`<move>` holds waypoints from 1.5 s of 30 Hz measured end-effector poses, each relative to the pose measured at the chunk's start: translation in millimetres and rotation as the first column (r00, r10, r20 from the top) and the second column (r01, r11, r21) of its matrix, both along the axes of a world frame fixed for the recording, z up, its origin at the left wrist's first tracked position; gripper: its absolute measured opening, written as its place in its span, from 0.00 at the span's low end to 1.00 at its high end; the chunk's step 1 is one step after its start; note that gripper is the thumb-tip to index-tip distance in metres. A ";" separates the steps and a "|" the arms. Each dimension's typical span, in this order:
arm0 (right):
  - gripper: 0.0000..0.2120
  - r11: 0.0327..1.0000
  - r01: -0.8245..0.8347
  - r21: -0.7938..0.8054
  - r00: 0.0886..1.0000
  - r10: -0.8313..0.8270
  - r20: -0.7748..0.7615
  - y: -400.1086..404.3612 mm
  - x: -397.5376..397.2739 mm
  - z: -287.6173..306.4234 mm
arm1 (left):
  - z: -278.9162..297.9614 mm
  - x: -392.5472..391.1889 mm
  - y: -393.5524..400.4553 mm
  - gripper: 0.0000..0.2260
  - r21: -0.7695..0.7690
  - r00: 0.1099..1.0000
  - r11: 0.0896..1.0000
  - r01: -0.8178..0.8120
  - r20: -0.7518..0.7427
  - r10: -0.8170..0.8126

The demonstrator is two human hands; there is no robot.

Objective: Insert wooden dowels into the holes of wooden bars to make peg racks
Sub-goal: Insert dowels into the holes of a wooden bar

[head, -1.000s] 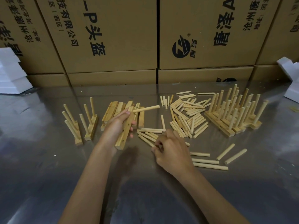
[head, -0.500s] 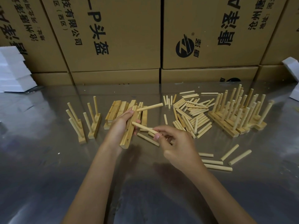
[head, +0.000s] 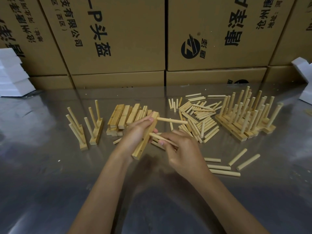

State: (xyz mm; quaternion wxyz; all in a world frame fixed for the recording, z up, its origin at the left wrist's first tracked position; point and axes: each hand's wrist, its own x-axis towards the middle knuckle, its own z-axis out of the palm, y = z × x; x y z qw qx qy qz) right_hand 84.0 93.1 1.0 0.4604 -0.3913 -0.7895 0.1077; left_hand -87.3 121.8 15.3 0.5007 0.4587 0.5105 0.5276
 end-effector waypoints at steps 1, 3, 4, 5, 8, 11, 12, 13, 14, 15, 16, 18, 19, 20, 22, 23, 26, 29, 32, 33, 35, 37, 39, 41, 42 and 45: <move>0.11 1.000 0.012 0.019 1.000 -0.013 0.017 -0.5 -0.1 -0.7 | -0.8 4.6 -0.7 0.10 0.003 0.999 1.000 0.026 -0.031 -0.026; 0.11 0.998 0.044 0.040 0.999 -0.045 0.018 -0.6 0.2 -2.8 | -2.3 11.5 -2.2 0.10 0.000 0.997 0.998 0.056 -0.062 -0.056; 0.10 0.998 0.059 0.038 0.998 -0.060 0.013 -1.0 -0.3 -4.1 | -3.0 12.8 -2.2 0.10 0.005 0.996 0.998 0.061 -0.062 -0.060; 0.10 0.997 0.073 0.025 0.997 -0.073 0.005 -1.4 -1.1 -5.5 | -3.5 13.4 -2.0 0.10 0.012 0.996 0.998 0.063 -0.061 -0.063; 0.10 0.993 0.085 -0.082 0.995 -0.090 -0.049 -2.0 -2.7 -10.1 | -3.4 14.1 -2.3 0.11 0.024 0.992 0.996 0.081 -0.100 -0.078; 0.09 0.972 0.046 -0.231 0.989 -0.078 -0.129 -2.0 -1.6 -11.5 | -3.3 17.8 -2.4 0.15 0.040 0.982 0.993 0.111 -0.159 -0.104; 0.10 0.961 0.025 -0.275 0.983 -0.074 -0.169 -1.5 -1.2 -10.5 | -2.6 18.9 -2.8 0.15 0.041 0.980 0.992 0.118 -0.168 -0.110; 0.13 0.946 -0.007 -0.324 0.973 -0.068 -0.219 -1.5 -1.1 -9.0 | -2.0 19.7 -3.7 0.16 0.041 0.977 0.991 0.123 -0.179 -0.114; 0.16 0.924 -0.041 -0.379 0.960 -0.068 -0.270 -1.2 -1.5 -8.1 | -1.3 20.6 -4.7 0.16 0.042 0.973 0.990 0.131 -0.195 -0.120; 0.18 0.899 -0.067 -0.433 0.947 -0.079 -0.310 -1.1 -2.0 -7.8 | -0.6 21.2 -5.6 0.16 0.039 0.968 0.989 0.140 -0.217 -0.128; 0.19 0.874 -0.084 -0.479 0.936 -0.096 -0.339 -1.0 -2.3 -8.1 | 0.3 21.8 -6.3 0.16 0.030 0.962 0.988 0.148 -0.238 -0.137; 0.19 0.838 -0.112 -0.534 0.914 -0.124 -0.386 -0.7 -2.9 -8.3 | 2.8 22.9 -7.1 0.16 0.007 0.954 0.988 0.157 -0.259 -0.150; 0.19 0.826 -0.125 -0.550 0.906 -0.130 -0.402 -0.3 -3.2 -8.6 | 3.5 23.1 -7.2 0.16 0.006 0.954 0.987 0.158 -0.260 -0.151; 0.18 0.815 -0.135 -0.563 0.903 -0.132 -0.408 0.3 -3.5 -8.3 | 3.4 23.4 -7.3 0.16 0.013 0.956 0.988 0.156 -0.254 -0.148; 0.16 0.787 -0.154 -0.597 0.910 -0.122 -0.396 1.2 -2.8 -3.8 | 2.4 24.1 -7.2 0.16 0.032 0.966 0.990 0.134 -0.228 -0.123; 0.16 0.772 -0.164 -0.614 0.915 -0.113 -0.387 2.2 -1.6 -1.0 | 2.3 24.3 -7.6 0.16 0.035 0.971 0.993 0.115 -0.216 -0.105; 0.19 0.767 -0.146 -0.625 0.918 -0.131 -0.374 2.8 2.3 7.0 | 5.7 19.0 -8.1 0.16 0.039 0.986 0.999 0.003 -0.164 0.004; 0.24 0.856 0.039 -0.516 0.901 -0.253 -0.351 4.2 4.8 1.6 | 10.7 -5.0 -5.9 0.16 0.013 0.977 0.977 -0.212 -0.017 0.212; 0.11 0.945 0.239 -0.221 0.962 -0.261 -0.077 4.8 -1.2 -14.6 | 12.1 -26.3 -2.6 0.15 -0.051 0.938 0.947 -0.316 0.135 0.320; 0.09 0.957 0.260 -0.129 0.964 -0.251 0.081 5.5 -6.3 -19.2 | 12.1 -28.5 -2.0 0.15 -0.068 0.929 0.944 -0.322 0.167 0.329; 0.13 0.960 0.274 -0.061 0.904 -0.235 0.356 9.2 -16.9 -28.6 | 10.3 -27.0 -0.8 0.14 -0.089 0.921 0.943 -0.320 0.202 0.332; 0.14 0.958 0.283 -0.053 0.857 -0.228 0.462 11.8 -24.1 -31.5 | 7.8 -24.5 0.2 0.14 -0.095 0.923 0.944 -0.316 0.198 0.329; 0.12 0.959 0.278 -0.053 0.862 -0.225 0.454 10.6 -25.0 -30.6 | 6.1 -23.9 0.5 0.15 -0.092 0.929 0.947 -0.306 0.187 0.319; 0.09 0.963 0.261 -0.073 0.883 -0.208 0.422 7.5 -20.7 -29.1 | 5.3 -24.5 0.3 0.15 -0.093 0.926 0.946 -0.310 0.196 0.323; 0.06 0.965 0.240 -0.104 0.906 -0.184 0.382 5.4 -17.8 -27.7 | 5.4 -25.0 0.0 0.15 -0.096 0.923 0.944 -0.317 0.198 0.330; 0.04 0.938 0.102 -0.331 0.994 -0.084 0.068 -1.2 -10.2 -17.1 | 5.6 -26.6 0.2 0.15 -0.106 0.915 0.935 -0.338 0.197 0.353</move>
